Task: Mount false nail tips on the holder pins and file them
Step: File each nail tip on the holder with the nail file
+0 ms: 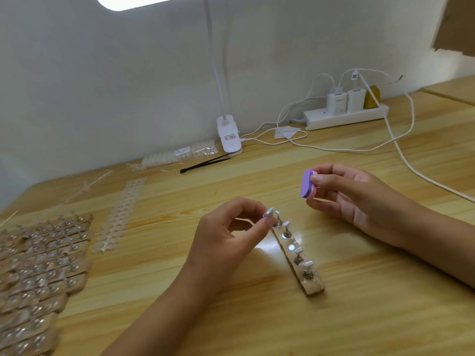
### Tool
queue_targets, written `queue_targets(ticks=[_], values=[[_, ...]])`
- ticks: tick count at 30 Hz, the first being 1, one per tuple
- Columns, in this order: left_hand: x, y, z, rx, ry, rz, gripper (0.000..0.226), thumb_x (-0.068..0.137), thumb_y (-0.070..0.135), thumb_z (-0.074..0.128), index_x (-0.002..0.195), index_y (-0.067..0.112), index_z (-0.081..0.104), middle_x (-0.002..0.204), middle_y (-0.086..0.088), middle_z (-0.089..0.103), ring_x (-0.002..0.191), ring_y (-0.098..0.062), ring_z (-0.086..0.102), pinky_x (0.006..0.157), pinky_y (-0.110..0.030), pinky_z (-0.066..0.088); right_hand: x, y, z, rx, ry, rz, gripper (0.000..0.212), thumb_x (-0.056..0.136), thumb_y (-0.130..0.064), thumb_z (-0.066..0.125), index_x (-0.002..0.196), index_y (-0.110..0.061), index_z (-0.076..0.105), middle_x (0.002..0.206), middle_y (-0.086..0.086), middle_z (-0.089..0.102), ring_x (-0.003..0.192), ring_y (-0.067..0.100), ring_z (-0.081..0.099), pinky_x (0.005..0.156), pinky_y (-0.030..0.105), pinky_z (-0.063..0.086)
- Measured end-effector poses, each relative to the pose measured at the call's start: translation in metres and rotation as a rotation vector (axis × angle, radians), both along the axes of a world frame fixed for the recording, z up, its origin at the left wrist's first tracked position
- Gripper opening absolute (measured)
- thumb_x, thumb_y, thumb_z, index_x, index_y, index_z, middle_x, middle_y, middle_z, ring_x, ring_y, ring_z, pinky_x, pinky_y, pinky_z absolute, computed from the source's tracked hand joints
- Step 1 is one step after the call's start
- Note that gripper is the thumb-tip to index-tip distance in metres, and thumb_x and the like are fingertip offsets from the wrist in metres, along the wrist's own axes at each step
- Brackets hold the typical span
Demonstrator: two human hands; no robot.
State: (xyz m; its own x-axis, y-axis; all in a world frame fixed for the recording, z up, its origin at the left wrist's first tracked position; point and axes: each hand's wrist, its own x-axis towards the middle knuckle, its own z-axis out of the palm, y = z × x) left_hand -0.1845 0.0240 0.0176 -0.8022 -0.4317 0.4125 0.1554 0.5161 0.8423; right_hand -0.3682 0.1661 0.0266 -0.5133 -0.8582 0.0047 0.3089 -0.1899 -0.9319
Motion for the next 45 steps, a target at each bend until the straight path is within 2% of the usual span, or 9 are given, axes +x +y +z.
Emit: queue_targets(ticks=[7, 11, 15, 28, 31, 34, 38, 42, 45], values=[[-0.008, 0.003, -0.007, -0.272, -0.109, -0.015, 0.006, 0.080, 0.025, 0.080, 0.082, 0.021, 0.077, 0.065, 0.018, 0.055, 0.063, -0.003, 0.049, 0.062, -0.011, 0.035, -0.001, 0.000, -0.002, 0.034, -0.033, 0.027, 0.029, 0.072, -0.017, 0.071, 0.100, -0.010, 0.065, 0.081, 0.005, 0.071, 0.072, 0.010, 0.069, 0.064, 0.022, 0.057], [-0.009, -0.001, -0.008, -0.338, -0.152, -0.009, 0.012, 0.078, 0.038, 0.075, 0.084, 0.028, 0.078, 0.066, 0.023, 0.062, 0.064, -0.004, 0.054, 0.060, -0.010, 0.035, -0.002, -0.001, -0.002, 0.046, -0.044, 0.020, 0.028, 0.073, -0.016, 0.070, 0.100, -0.009, 0.065, 0.081, 0.005, 0.071, 0.071, 0.009, 0.069, 0.063, 0.021, 0.057], [0.000, -0.008, -0.007, -0.441, -0.103, -0.056, 0.004, 0.082, 0.030, 0.076, 0.083, 0.026, 0.076, 0.066, 0.012, 0.058, 0.062, -0.005, 0.049, 0.059, -0.017, 0.039, -0.004, -0.002, -0.002, 0.059, -0.054, -0.009, 0.029, 0.072, -0.016, 0.071, 0.099, -0.009, 0.065, 0.082, 0.006, 0.071, 0.071, 0.011, 0.069, 0.063, 0.021, 0.057], [-0.007, 0.004, -0.012, -0.701, -0.076, -0.182, 0.019, 0.090, 0.034, 0.066, 0.099, 0.024, 0.079, 0.069, 0.021, 0.046, 0.069, 0.009, 0.039, 0.061, -0.016, 0.038, -0.001, -0.002, -0.006, 0.083, 0.075, -0.003, 0.037, 0.066, -0.022, 0.077, 0.099, -0.009, 0.067, 0.083, 0.003, 0.071, 0.075, 0.011, 0.070, 0.066, 0.022, 0.057], [-0.006, 0.005, -0.013, -0.716, -0.002, -0.147, 0.021, 0.092, 0.030, 0.064, 0.103, 0.021, 0.079, 0.073, 0.019, 0.054, 0.071, 0.005, 0.038, 0.062, -0.015, 0.040, 0.001, -0.002, -0.007, 0.067, 0.131, 0.001, 0.040, 0.065, -0.023, 0.077, 0.100, -0.008, 0.067, 0.082, 0.001, 0.071, 0.076, 0.011, 0.070, 0.068, 0.023, 0.057], [-0.007, 0.008, -0.012, -0.664, 0.132, -0.109, 0.018, 0.091, 0.019, 0.066, 0.103, 0.013, 0.077, 0.079, 0.024, 0.053, 0.068, 0.000, 0.042, 0.067, -0.012, 0.037, 0.004, -0.002, -0.008, 0.062, 0.175, 0.023, 0.039, 0.067, -0.024, 0.077, 0.102, -0.009, 0.066, 0.083, 0.002, 0.071, 0.079, 0.011, 0.070, 0.070, 0.024, 0.057], [-0.008, 0.013, -0.006, -0.353, 0.225, -0.058, 0.018, 0.093, 0.019, 0.061, 0.106, 0.020, 0.073, 0.081, 0.002, 0.069, 0.068, -0.011, 0.058, 0.065, -0.024, 0.049, 0.004, -0.001, -0.007, 0.037, 0.145, 0.005, 0.039, 0.067, -0.023, 0.078, 0.101, -0.009, 0.066, 0.083, 0.003, 0.070, 0.078, 0.011, 0.069, 0.069, 0.024, 0.057], [-0.009, 0.017, 0.000, 0.205, 0.110, -0.053, 0.013, 0.089, 0.026, 0.067, 0.098, 0.025, 0.076, 0.096, 0.008, 0.075, 0.085, -0.005, 0.068, 0.070, -0.016, 0.050, 0.002, -0.001, -0.005, -0.003, 0.122, 0.010, 0.037, 0.074, -0.021, 0.079, 0.109, -0.016, 0.069, 0.088, 0.001, 0.071, 0.079, 0.010, 0.069, 0.069, 0.024, 0.057], [-0.011, 0.015, 0.000, 0.297, 0.019, -0.047, 0.010, 0.079, 0.028, 0.070, 0.088, 0.026, 0.073, 0.083, 0.011, 0.071, 0.077, -0.001, 0.062, 0.068, -0.015, 0.049, 0.006, 0.000, -0.005, -0.023, 0.145, 0.078, 0.030, 0.071, -0.030, 0.077, 0.100, -0.025, 0.075, 0.087, 0.000, 0.071, 0.080, 0.009, 0.069, 0.070, 0.023, 0.056]])
